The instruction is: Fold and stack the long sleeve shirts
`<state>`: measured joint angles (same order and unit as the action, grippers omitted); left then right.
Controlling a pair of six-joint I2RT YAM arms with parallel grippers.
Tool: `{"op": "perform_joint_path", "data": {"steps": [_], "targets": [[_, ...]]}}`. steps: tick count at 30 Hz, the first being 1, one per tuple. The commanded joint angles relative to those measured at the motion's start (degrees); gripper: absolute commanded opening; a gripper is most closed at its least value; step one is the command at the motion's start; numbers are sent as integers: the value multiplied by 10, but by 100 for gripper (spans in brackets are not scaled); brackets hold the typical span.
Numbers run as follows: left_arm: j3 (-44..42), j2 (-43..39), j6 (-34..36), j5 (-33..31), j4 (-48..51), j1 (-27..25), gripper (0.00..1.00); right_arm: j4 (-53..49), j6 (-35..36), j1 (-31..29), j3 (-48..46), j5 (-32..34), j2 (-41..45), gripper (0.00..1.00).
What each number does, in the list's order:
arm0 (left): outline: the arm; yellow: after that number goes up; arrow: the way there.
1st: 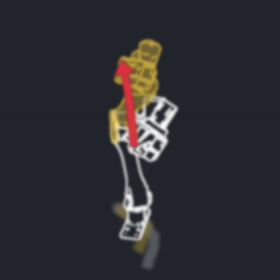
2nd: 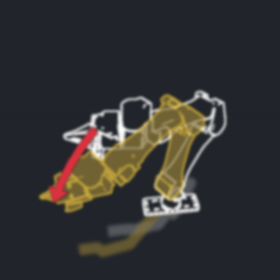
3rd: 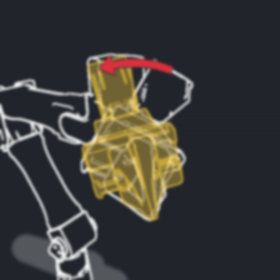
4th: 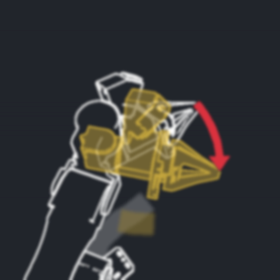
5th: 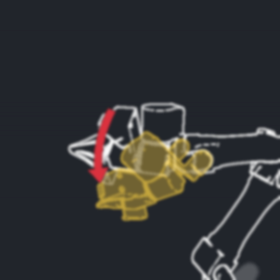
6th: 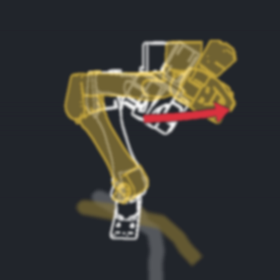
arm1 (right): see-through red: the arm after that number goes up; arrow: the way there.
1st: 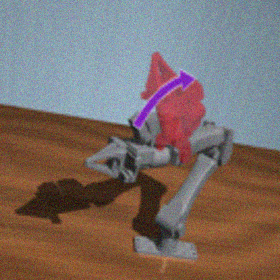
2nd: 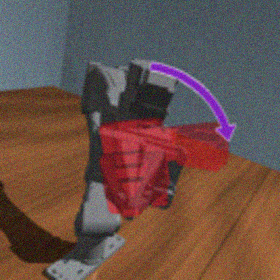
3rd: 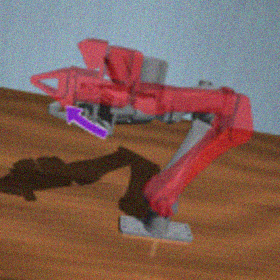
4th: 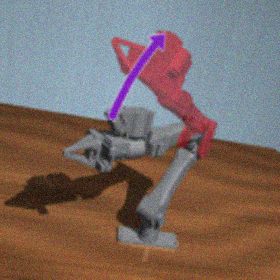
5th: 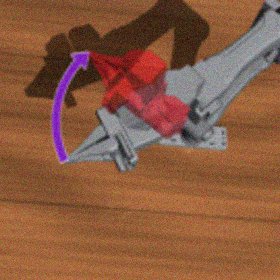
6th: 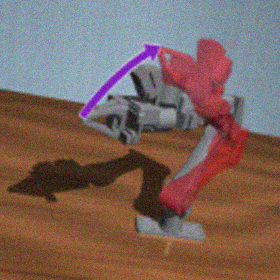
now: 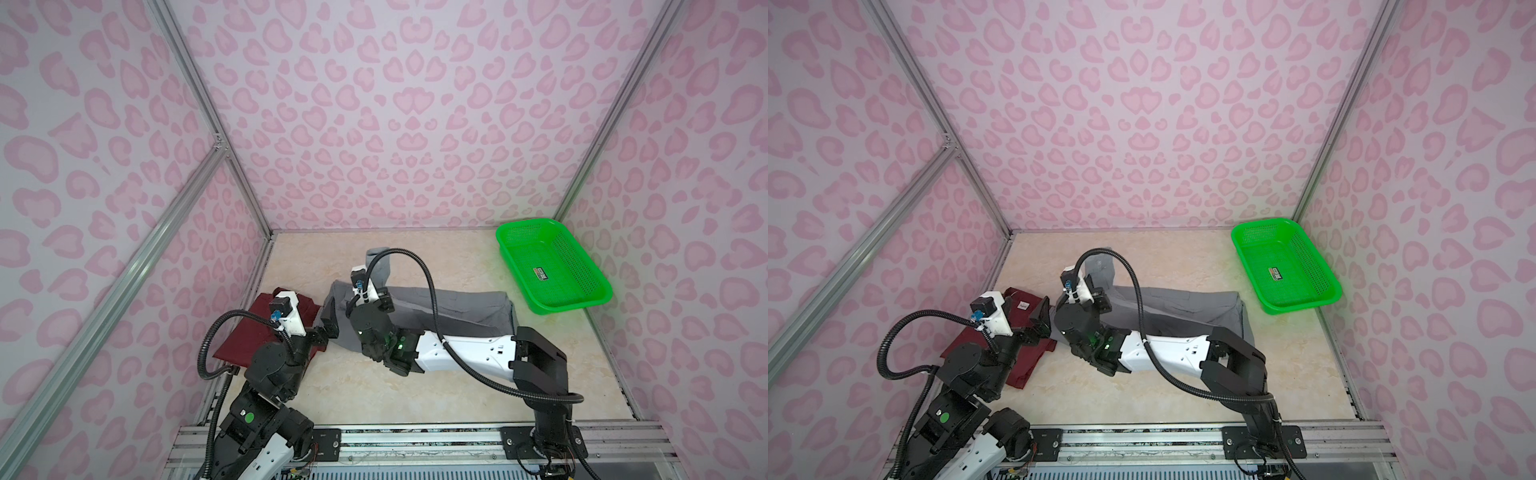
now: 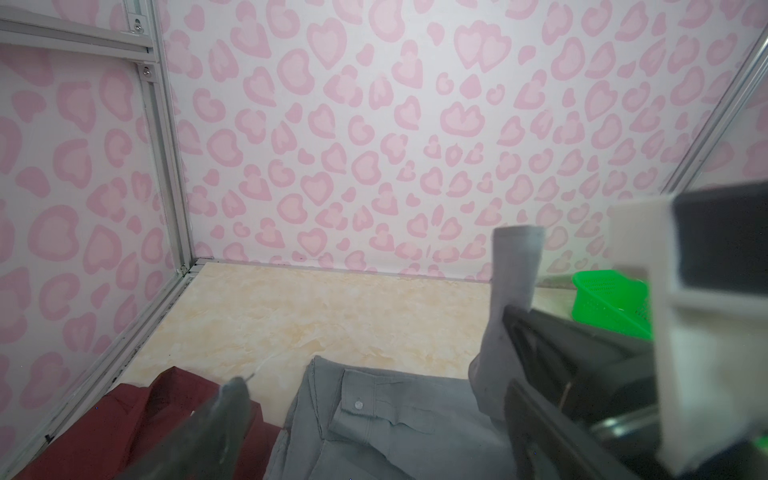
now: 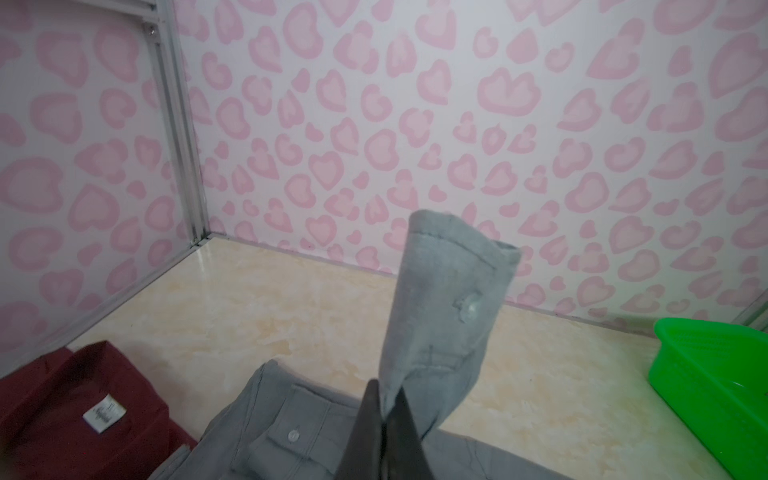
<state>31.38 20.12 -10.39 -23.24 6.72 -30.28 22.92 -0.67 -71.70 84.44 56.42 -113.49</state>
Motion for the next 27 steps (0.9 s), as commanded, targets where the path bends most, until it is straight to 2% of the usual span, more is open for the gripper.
{"op": "perform_joint_path", "data": {"steps": [1, 6, 12, 16, 18, 21, 24, 27], "targets": [[-3, -2, 4, -9, -21, 0, 97, -42, -65, -8, 25, -11, -35, 0], [-5, -4, 5, -13, -22, 0, 97, -68, -142, -2, 24, -26, -72, 0], [-7, -9, 8, -23, -25, 0, 97, -98, -237, -2, 14, -84, -93, 3], [-9, -12, 9, -32, -25, 0, 97, -86, -289, 0, -26, -136, -80, 16], [-9, -15, 10, -44, -24, 0, 97, -67, -311, 5, -42, -194, -71, 26], [-9, -19, 9, -63, -23, 0, 97, -77, -346, 8, -47, -241, -64, 40], [-7, -20, 10, -78, -18, 0, 97, -75, -374, 17, -71, -269, -39, 50], [-8, -16, 9, -70, -17, 0, 97, -69, -386, 30, -114, -290, 12, 55]]}}
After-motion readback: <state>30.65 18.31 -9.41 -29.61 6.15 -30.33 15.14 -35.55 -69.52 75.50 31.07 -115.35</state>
